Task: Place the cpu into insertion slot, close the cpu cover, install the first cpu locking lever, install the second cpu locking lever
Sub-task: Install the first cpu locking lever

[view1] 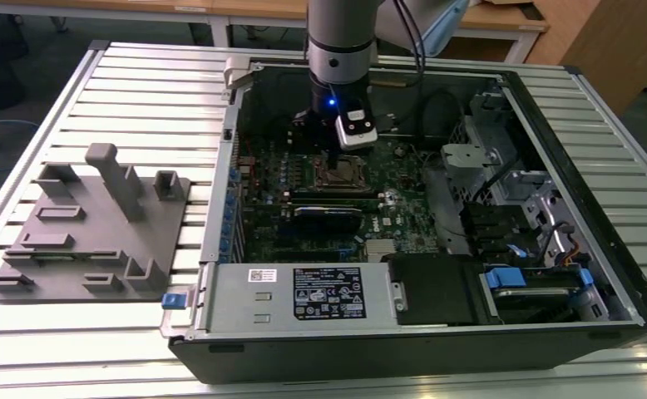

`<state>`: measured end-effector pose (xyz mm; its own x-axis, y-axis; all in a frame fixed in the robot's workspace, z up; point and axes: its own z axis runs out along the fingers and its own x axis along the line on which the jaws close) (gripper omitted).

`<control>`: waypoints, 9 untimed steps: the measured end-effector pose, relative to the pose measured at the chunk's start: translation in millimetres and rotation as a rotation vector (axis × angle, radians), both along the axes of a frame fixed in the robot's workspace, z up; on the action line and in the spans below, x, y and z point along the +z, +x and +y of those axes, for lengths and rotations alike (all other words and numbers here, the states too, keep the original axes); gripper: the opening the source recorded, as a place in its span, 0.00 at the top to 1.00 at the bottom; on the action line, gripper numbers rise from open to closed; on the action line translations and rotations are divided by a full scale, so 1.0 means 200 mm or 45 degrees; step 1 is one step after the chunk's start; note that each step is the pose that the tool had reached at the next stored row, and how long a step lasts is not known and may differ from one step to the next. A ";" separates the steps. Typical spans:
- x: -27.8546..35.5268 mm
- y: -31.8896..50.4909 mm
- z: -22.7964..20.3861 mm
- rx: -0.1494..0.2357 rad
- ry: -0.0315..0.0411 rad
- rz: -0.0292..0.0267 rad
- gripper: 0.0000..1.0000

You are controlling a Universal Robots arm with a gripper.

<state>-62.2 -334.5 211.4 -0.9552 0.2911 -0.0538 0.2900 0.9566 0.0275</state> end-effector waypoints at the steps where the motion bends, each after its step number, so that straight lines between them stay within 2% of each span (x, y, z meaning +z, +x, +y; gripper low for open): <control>1: 0.000 0.000 0.000 0.000 0.0001 0.0010 0.89; 4: -0.001 0.006 0.000 0.002 0.0007 0.0020 0.89; 9: -0.004 0.031 0.000 0.040 0.0005 0.0021 0.89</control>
